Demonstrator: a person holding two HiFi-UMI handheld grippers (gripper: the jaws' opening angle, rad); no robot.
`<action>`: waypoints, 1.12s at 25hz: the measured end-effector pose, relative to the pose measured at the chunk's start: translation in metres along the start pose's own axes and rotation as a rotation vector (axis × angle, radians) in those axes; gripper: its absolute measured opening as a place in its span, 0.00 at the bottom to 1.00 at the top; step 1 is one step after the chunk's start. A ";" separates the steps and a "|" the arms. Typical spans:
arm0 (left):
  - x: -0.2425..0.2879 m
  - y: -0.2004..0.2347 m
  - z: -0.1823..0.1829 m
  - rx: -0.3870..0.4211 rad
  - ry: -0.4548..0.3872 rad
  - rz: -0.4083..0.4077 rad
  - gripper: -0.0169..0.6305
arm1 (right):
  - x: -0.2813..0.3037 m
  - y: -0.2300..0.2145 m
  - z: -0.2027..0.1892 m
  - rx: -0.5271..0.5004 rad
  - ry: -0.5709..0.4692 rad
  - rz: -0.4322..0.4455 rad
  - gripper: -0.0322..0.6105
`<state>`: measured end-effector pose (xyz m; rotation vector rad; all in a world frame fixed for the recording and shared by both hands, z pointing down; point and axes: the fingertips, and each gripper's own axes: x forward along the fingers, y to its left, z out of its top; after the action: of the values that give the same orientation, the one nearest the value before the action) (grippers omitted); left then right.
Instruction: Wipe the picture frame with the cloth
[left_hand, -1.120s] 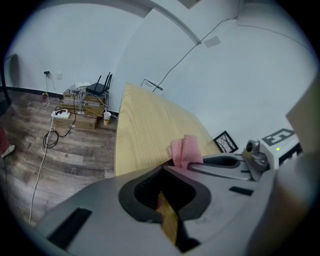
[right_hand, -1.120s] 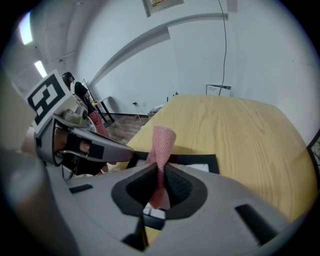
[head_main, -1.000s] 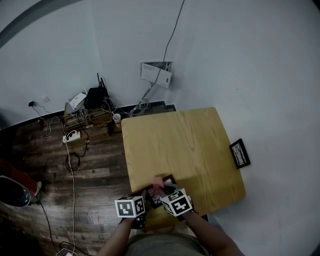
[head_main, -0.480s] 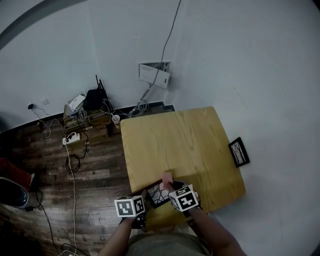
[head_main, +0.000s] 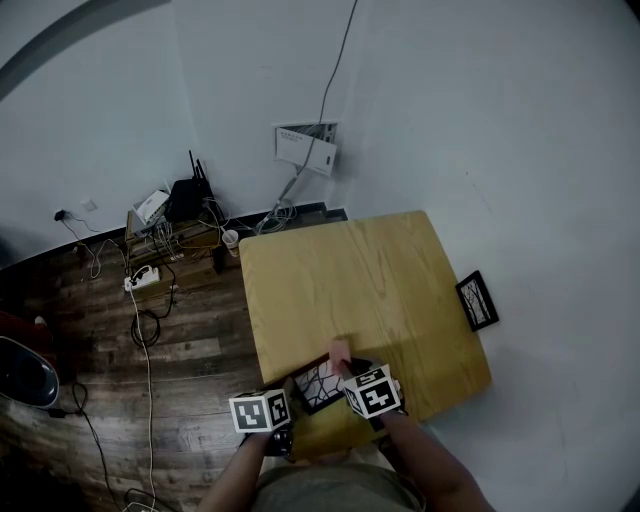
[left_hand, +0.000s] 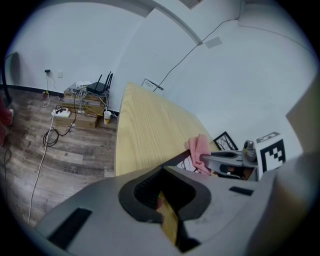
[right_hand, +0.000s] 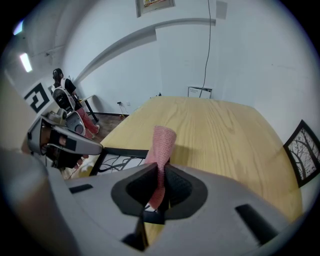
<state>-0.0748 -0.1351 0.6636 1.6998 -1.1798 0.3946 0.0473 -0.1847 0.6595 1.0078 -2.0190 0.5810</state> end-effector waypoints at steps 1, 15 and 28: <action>0.000 0.000 0.000 0.000 0.000 0.000 0.03 | 0.000 0.000 0.000 0.003 -0.001 -0.001 0.08; 0.002 0.000 0.000 -0.002 0.005 -0.022 0.03 | -0.038 0.045 0.014 0.114 -0.114 0.127 0.08; 0.001 0.000 -0.001 0.000 0.009 -0.035 0.03 | -0.037 0.102 -0.014 0.066 -0.051 0.216 0.08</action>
<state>-0.0740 -0.1346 0.6653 1.7150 -1.1413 0.3804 -0.0159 -0.0995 0.6325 0.8556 -2.1820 0.7472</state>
